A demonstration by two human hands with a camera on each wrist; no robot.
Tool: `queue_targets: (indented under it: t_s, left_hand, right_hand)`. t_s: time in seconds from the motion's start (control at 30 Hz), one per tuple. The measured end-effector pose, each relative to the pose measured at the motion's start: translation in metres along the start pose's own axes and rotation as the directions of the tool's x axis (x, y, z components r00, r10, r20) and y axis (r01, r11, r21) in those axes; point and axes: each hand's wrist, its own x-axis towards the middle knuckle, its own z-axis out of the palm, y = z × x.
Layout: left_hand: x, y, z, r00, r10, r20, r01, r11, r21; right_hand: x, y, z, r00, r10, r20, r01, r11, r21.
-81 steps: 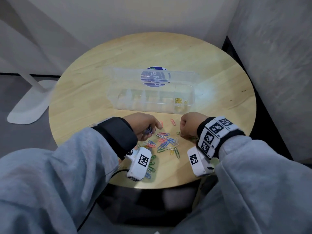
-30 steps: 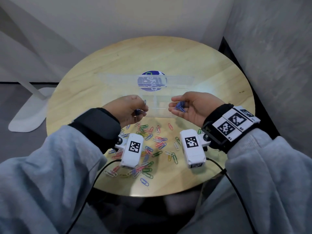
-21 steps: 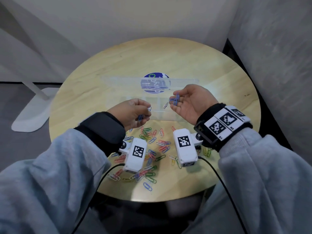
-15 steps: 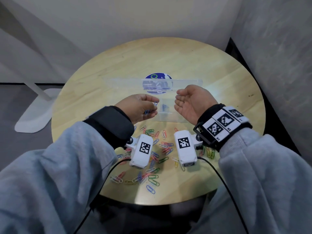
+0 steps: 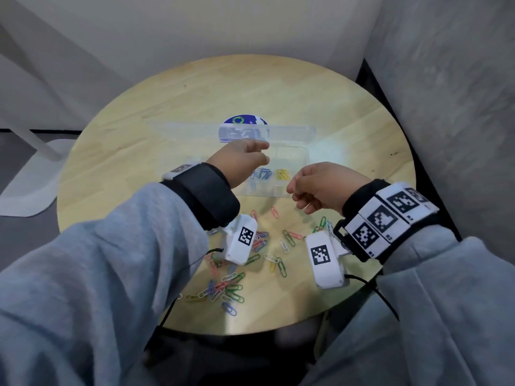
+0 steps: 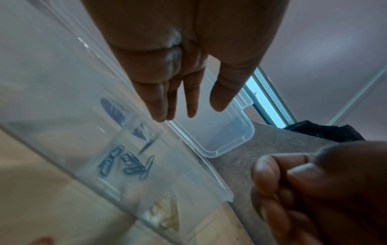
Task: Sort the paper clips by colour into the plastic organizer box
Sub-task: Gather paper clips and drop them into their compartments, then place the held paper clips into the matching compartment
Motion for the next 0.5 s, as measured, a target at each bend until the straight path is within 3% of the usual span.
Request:
queue_targets:
  t_s: [0.13,0.23,0.33,0.4,0.5]
  left_hand:
    - [-0.021,-0.008,-0.004,0.994,0.109,0.017,-0.109,0.994,-0.017]
    - [-0.038,-0.02,-0.008,0.991,0.113,0.074,-0.128,0.958,0.255]
    - [-0.046,-0.032,-0.008,0.986,-0.017,0.166,-0.098,0.746,0.659]
    - [-0.047,-0.038,-0.005,0.986,-0.081,0.144,-0.058,0.645,0.762]
    - [-0.044,-0.041,-0.001,0.991,-0.107,0.083,-0.005,0.585,0.811]
  right_hand:
    - [0.0,0.009,0.003,0.999,0.0,-0.051,-0.015,0.957,-0.29]
    - [0.002,0.014,0.006,0.999,0.033,-0.039,-0.048,0.868,-0.494]
    - [0.01,0.019,0.014,0.999,0.051,-0.007,-0.042,0.746,-0.664]
    - [0.019,0.026,0.021,0.997,0.071,0.001,-0.047,0.68,-0.732]
    - [0.027,0.037,0.029,0.997,0.072,-0.032,-0.072,0.657,-0.751]
